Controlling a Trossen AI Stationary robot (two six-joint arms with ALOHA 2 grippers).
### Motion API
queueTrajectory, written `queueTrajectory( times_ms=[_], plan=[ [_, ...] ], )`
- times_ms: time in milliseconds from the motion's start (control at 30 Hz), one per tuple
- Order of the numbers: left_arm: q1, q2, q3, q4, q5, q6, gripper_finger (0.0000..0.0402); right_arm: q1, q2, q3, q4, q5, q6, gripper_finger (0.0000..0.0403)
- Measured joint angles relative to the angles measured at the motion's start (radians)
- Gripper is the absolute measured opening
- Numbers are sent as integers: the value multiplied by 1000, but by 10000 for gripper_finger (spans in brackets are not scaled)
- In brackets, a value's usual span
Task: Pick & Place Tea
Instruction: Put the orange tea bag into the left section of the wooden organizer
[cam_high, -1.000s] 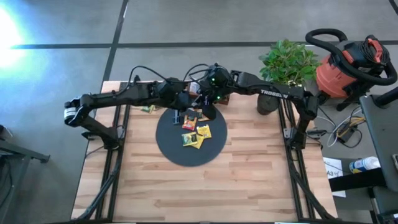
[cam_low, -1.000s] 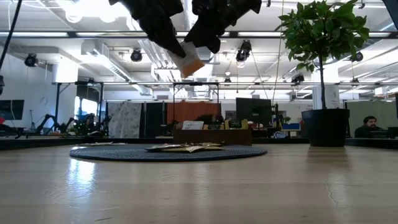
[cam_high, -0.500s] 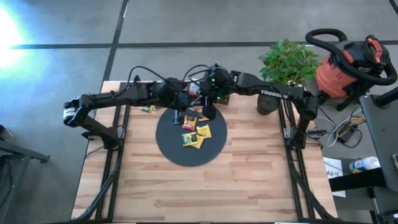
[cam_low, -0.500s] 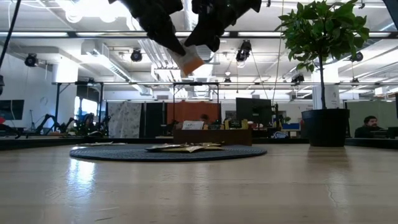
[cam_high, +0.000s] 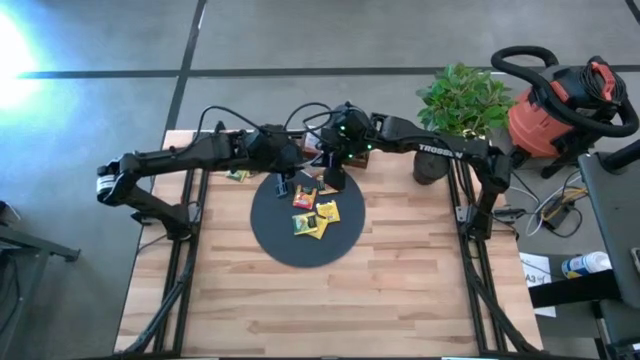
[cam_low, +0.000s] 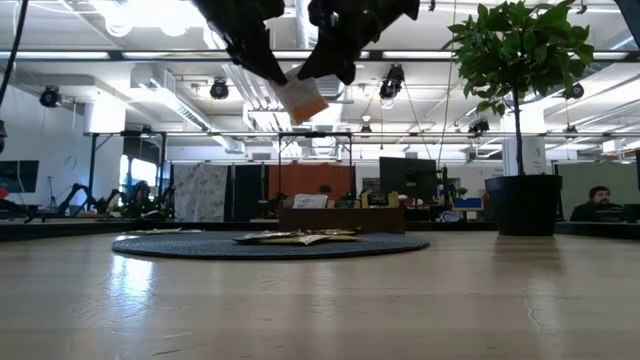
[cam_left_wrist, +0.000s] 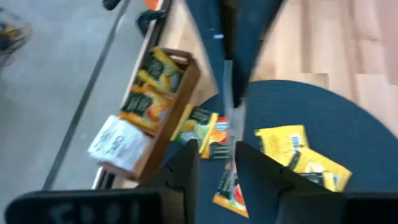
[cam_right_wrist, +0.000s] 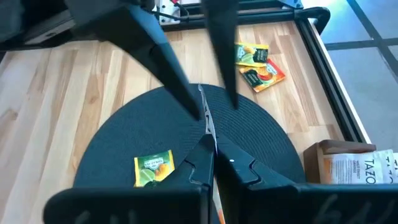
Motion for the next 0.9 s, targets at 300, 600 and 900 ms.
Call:
queueTrajectory(
  times_ms=[300, 600, 900],
  plan=[
    [16, -2, -1, -17, -32, -65, 111, 0, 0, 0, 31, 0, 15, 8],
    [27, -2, -3, -1, -48, -16, 21, 1, 0, 0, 36, 23, 40, 8],
    [40, -1, -5, 13, -52, 24, 1, 2, -2, 0, 36, 186, 113, 16]
  ],
)
